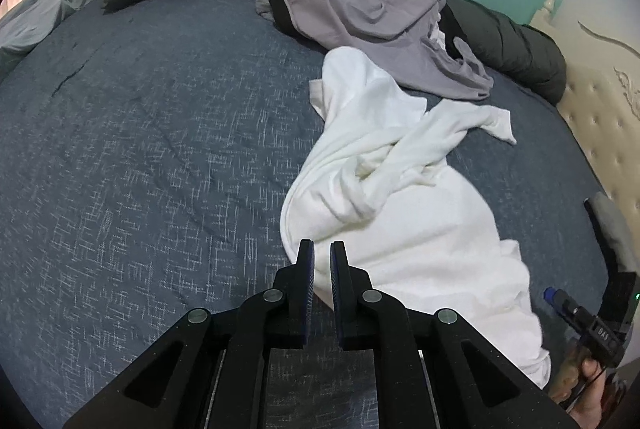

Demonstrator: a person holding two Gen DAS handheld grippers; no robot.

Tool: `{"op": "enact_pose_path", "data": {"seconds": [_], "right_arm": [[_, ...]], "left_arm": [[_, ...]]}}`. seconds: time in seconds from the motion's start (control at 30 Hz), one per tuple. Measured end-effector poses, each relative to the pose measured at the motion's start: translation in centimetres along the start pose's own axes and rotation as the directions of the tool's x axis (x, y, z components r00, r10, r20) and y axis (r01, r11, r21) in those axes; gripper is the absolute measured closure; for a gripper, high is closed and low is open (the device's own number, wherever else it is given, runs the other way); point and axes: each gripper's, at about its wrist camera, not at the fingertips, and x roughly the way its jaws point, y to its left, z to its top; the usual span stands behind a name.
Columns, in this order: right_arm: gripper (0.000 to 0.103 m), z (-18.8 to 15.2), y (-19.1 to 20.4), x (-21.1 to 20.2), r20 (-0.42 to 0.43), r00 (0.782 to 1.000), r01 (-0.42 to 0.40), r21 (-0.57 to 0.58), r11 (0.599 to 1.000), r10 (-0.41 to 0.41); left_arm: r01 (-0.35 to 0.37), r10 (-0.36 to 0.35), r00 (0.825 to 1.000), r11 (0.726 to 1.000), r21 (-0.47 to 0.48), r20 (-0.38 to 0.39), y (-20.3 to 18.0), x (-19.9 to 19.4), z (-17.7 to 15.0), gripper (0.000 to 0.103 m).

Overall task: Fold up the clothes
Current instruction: 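Open the right gripper and release the white garment, then grasp the white garment's edge again with the right gripper and pull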

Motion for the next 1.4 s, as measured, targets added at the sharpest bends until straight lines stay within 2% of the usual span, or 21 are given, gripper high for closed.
{"op": "enact_pose_path", "data": {"seconds": [0.2, 0.37, 0.53, 0.67, 0.7, 0.77, 0.83, 1.03, 1.1, 1.17, 1.23, 1.4], "right_arm": [[0.071, -0.3, 0.8, 0.4, -0.019, 1.000, 0.016, -0.029, 0.999, -0.016], [0.068, -0.6, 2.0, 0.4, -0.023, 0.999, 0.025, -0.061, 0.998, -0.027], [0.068, 0.0, 2.9, 1.1, -0.043, 0.997, 0.059, -0.077, 0.995, -0.062], [0.068, 1.9, 4.4, 2.3, -0.063, 0.996, 0.059, -0.116, 0.991, -0.066], [0.067, 2.6, 4.9, 2.7, -0.072, 0.995, 0.055, -0.127, 0.990, -0.065], [0.054, 3.8, 5.7, 4.2, -0.108, 0.991, 0.060, -0.154, 0.986, -0.077], [0.052, 4.9, 6.5, 5.9, -0.148, 0.984, 0.068, -0.174, 0.982, -0.094], [0.052, 6.2, 8.2, 10.7, -0.264, 0.957, 0.066, -0.218, 0.974, -0.124], [0.052, 6.3, 8.6, 11.5, -0.274, 0.952, 0.070, -0.229, 0.971, -0.133], [0.052, 6.3, 8.9, 12.1, -0.282, 0.949, 0.071, -0.231, 0.970, -0.137], [0.052, 6.4, 9.2, 12.6, -0.286, 0.948, 0.073, -0.231, 0.970, -0.139], [0.052, 6.5, 9.6, 13.2, -0.296, 0.944, 0.077, -0.238, 0.968, -0.148]], "left_arm": [[0.046, -0.045, 0.999, 0.999, -0.018, 0.019, 0.5, 0.2, -2.1, 0.094], [0.099, -0.093, 0.992, 0.992, -0.073, 0.081, 1.2, 0.0, -4.2, 0.094], [0.143, -0.136, 0.985, 0.988, -0.062, 0.109, 0.8, 0.2, -5.7, 0.094], [0.158, -0.153, 0.982, 0.987, -0.035, 0.113, 0.7, 0.3, -6.3, 0.094], [0.162, -0.157, 0.981, 0.986, -0.031, 0.115, 0.7, 0.4, -6.3, 0.094], [0.185, -0.179, 0.976, 0.982, -0.040, 0.123, 1.1, 0.4, -6.4, 0.094], [0.203, -0.194, 0.972, 0.978, -0.057, 0.131, 1.6, 0.5, -6.5, 0.094], [0.196, -0.189, 0.974, 0.979, -0.050, 0.122, 1.9, 0.9, -6.6, 0.093], [0.206, -0.198, 0.972, 0.977, -0.052, 0.131, 2.0, 0.8, -6.5, 0.084], [0.212, -0.203, 0.970, 0.976, -0.058, 0.133, 2.2, 0.8, -6.5, 0.052], [0.231, -0.219, 0.967, 0.970, -0.080, 0.129, 2.7, 1.0, -6.4, 0.052], [0.191, -0.180, 0.977, 0.977, -0.092, 0.119, 3.1, 1.5, -6.3, 0.051]]}}
